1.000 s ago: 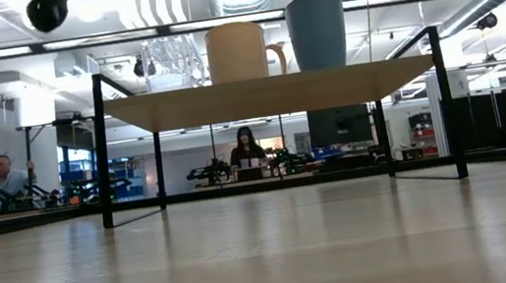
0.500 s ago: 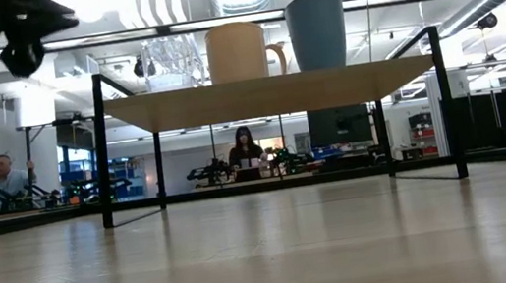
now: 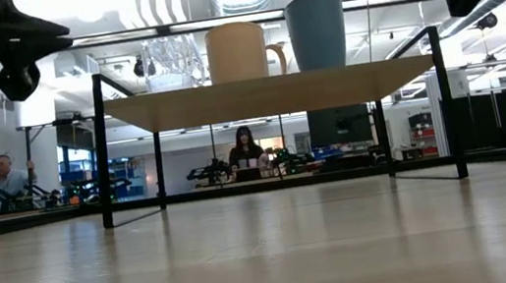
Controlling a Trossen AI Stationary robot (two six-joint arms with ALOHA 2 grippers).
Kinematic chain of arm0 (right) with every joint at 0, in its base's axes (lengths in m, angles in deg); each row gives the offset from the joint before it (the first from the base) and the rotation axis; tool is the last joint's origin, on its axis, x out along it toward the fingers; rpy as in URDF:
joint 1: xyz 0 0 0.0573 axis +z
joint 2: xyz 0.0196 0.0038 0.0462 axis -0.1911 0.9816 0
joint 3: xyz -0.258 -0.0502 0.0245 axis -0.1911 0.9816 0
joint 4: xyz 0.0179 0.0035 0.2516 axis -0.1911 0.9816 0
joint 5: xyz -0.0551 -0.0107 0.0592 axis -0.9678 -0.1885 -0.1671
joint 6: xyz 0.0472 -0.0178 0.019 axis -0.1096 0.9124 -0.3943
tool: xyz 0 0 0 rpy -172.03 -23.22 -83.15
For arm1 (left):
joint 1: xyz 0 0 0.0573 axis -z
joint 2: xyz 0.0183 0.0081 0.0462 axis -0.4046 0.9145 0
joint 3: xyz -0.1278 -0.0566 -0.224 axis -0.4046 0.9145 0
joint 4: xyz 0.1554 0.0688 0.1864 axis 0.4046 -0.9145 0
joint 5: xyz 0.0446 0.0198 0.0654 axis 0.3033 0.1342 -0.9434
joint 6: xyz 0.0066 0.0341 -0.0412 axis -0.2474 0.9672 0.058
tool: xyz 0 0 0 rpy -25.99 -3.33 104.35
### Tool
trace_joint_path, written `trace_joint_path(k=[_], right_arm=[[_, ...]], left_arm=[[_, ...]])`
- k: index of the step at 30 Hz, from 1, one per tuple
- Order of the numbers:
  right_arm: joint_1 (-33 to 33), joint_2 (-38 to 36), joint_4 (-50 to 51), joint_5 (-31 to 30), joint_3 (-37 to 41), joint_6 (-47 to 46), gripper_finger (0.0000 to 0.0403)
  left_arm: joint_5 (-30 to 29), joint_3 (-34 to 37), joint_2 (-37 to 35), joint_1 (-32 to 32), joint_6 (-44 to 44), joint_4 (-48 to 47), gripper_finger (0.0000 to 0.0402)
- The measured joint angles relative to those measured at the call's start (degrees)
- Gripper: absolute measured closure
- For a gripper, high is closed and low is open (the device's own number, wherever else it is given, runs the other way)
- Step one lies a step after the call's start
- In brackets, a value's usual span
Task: Stack small to large cups/mugs on shelf
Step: Return to Home Position
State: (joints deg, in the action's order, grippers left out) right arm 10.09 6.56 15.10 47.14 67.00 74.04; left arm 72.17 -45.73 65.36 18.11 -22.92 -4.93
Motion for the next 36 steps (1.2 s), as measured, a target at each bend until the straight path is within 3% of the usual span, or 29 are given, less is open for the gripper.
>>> trace_joint_path(k=[10,17,21,36], right_arm=[[0.00,-2.27,-0.37,-0.04,3.58,-0.09,0.0328],[-0.01,-3.20,-1.01,-0.20,7.68,-5.60,0.0328],[-0.01,-3.26,-4.88,-0.20,9.91,-5.86,0.0328],[-0.01,-3.12,-4.96,-0.22,9.91,-5.58,0.0328]], left_arm=[[0.04,2.97,-2.83,0.00,-1.19,-0.01,0.0343],[0.44,5.03,-4.70,0.00,-1.16,0.31,0.0343],[0.55,7.63,-5.88,0.00,-1.38,2.07,0.0343],[2.10,16.23,-5.87,0.00,-1.42,12.26,0.0343]])
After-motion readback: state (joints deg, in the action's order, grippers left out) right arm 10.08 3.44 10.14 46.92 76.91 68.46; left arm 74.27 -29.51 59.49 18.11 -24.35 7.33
